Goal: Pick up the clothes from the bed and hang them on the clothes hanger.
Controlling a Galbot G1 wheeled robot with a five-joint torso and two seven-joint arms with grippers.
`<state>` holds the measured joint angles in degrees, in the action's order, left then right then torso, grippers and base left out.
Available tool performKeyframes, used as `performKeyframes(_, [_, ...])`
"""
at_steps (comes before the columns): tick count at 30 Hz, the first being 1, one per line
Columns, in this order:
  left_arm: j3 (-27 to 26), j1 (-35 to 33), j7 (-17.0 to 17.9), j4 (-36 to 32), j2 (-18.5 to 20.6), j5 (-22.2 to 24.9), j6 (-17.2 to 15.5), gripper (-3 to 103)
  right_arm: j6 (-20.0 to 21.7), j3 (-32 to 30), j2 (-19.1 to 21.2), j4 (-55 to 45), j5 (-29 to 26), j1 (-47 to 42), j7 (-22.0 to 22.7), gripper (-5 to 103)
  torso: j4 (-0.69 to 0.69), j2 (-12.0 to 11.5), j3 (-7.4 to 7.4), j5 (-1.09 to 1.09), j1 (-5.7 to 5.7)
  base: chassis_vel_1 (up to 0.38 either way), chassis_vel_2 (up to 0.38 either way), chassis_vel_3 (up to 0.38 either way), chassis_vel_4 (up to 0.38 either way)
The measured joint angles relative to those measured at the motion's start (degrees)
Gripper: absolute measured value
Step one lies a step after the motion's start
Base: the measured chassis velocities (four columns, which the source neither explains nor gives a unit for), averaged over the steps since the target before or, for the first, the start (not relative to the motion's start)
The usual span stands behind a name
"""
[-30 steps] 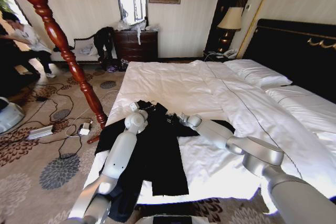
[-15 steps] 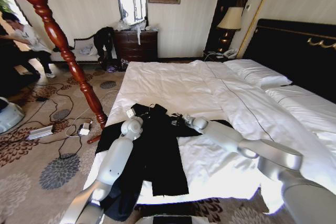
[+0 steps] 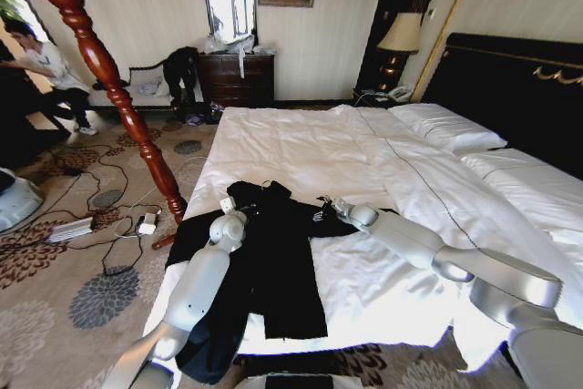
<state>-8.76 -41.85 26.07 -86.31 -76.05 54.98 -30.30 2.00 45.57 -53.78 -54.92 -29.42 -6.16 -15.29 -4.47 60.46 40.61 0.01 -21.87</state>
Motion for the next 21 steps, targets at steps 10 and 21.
performKeyframes(10, [0.6, -3.4, -0.9, -0.5, 0.2, -3.3, 0.6, 1, -4.1, -1.0, 1.4, -1.4, -0.1, -0.7, -0.7, 38, -0.02, 0.0, 0.01, -0.02, 0.0, 0.0, 0.0, 0.0, 0.0])
performKeyframes(21, [1.2, -2.1, -0.8, 0.1, 0.3, -3.0, 0.3, 1, -6.5, -1.6, 5.8, -13.1, -5.2, -2.0, -0.3, 35, 0.0, 0.0, 0.01, -0.01, -0.01, 0.0, 0.0, 0.0, 0.0])
